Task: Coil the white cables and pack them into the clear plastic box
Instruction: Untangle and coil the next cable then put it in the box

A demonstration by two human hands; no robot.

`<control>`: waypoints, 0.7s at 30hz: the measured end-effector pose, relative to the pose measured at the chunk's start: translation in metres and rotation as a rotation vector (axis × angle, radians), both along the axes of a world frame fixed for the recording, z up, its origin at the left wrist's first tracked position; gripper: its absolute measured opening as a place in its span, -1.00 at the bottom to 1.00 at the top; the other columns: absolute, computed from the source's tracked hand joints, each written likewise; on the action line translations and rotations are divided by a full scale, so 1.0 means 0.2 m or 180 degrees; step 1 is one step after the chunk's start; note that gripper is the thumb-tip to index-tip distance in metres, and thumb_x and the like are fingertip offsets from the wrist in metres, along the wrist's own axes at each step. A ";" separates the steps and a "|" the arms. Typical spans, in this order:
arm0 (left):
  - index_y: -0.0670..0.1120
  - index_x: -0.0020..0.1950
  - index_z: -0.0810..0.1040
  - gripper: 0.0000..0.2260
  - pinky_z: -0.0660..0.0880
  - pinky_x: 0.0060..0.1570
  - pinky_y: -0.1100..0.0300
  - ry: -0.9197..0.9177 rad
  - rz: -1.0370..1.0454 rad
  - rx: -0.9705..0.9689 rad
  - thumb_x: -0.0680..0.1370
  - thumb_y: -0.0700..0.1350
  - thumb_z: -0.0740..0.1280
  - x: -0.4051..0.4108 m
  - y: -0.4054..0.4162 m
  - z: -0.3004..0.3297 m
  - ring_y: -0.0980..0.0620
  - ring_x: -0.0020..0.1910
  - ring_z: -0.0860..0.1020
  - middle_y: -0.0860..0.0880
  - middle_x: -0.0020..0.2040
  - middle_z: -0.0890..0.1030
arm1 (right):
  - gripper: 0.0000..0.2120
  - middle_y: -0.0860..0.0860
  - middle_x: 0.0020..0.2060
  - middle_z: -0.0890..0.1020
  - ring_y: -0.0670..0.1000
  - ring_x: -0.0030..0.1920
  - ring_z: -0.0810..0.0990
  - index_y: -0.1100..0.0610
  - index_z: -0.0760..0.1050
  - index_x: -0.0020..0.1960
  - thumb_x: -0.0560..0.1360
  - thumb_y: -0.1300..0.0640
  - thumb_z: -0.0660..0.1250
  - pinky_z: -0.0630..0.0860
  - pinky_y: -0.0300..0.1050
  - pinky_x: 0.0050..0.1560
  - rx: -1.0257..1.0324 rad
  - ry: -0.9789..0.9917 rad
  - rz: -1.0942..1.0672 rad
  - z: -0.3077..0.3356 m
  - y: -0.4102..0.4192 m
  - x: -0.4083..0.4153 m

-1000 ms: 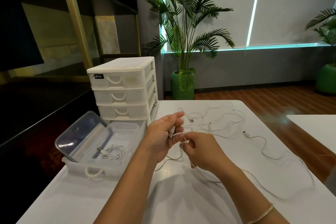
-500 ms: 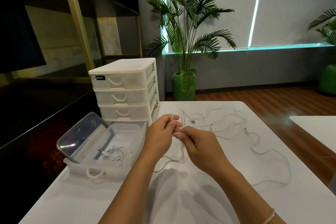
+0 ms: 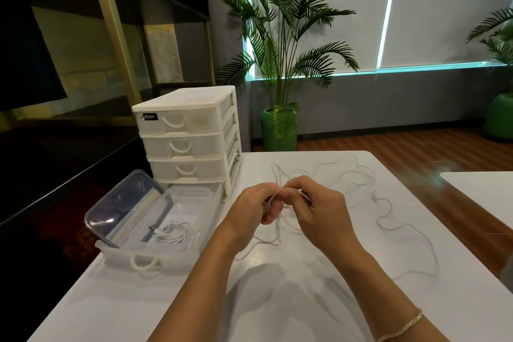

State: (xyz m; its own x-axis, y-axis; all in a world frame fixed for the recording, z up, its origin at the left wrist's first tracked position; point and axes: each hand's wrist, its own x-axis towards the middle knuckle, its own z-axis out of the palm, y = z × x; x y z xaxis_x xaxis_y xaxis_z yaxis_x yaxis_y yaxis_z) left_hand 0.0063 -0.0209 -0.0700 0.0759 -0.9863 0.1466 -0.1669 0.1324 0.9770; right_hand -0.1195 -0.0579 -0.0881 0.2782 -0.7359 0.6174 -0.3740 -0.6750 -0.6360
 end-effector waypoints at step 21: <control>-0.23 -0.21 0.64 -0.49 0.27 -0.59 0.37 0.3586 -0.0669 0.0108 0.64 -0.01 0.00 -0.03 -0.01 0.02 0.15 -0.60 0.30 0.03 -0.55 0.34 | -0.66 -0.02 0.04 0.65 -0.02 -0.02 0.61 0.01 0.47 0.30 0.58 -0.01 0.11 0.57 -0.08 0.04 0.0112 0.0136 -0.0027 -0.01 0.03 0.03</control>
